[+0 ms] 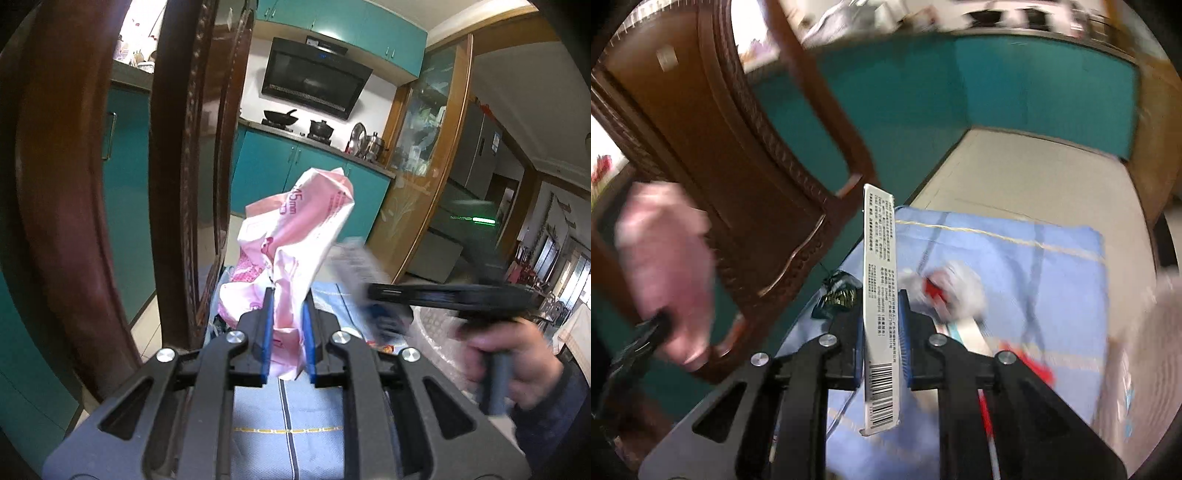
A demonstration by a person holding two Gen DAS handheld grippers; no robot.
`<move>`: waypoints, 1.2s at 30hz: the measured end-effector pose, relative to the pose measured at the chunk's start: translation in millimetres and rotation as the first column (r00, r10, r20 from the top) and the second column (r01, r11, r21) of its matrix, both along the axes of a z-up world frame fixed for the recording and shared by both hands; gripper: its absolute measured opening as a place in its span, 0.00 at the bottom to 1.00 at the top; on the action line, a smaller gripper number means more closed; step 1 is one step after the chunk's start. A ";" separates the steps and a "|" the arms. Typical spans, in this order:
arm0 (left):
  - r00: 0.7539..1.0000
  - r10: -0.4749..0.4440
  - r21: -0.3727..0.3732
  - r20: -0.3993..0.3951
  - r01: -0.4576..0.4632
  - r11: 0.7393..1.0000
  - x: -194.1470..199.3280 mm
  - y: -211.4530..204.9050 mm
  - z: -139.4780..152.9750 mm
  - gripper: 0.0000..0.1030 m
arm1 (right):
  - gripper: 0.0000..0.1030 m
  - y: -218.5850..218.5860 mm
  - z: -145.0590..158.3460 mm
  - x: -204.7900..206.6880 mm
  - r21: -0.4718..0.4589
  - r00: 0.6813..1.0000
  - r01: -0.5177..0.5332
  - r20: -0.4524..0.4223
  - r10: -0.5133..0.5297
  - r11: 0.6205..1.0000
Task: Collect trash
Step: 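Grasp the white paper strip with the right gripper while the left gripper holds the pink bag, then carry the white paper strip over the basket and open the right gripper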
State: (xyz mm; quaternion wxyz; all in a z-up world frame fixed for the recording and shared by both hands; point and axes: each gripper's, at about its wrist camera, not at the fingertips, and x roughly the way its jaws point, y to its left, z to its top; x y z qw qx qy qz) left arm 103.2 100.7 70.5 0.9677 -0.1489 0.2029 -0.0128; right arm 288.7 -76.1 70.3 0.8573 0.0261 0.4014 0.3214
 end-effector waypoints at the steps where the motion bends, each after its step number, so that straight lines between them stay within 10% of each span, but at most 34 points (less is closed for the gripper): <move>1: 1.000 -0.005 0.001 -0.012 0.005 1.000 2.8 -0.4 -0.9 0.16 | 0.16 -15.0 1.1 -14.3 0.018 0.999 0.032 0.011 -0.032 0.999; 11: 0.978 -0.064 0.037 -0.200 0.073 0.997 17.6 -43.2 -29.9 0.14 | 0.16 -64.8 -27.3 -124.5 -0.063 0.964 0.222 0.165 -0.210 0.973; 21: 0.968 0.002 0.180 -0.252 0.045 0.983 31.5 -71.9 -42.2 0.14 | 0.16 -65.8 -26.7 -138.6 -0.039 0.961 0.227 0.171 -0.217 0.973; 36: 0.970 -0.009 0.208 -0.244 0.062 0.976 23.5 -78.6 -49.0 0.14 | 0.16 -73.3 -24.6 -134.0 -0.036 0.957 0.245 0.169 -0.236 0.969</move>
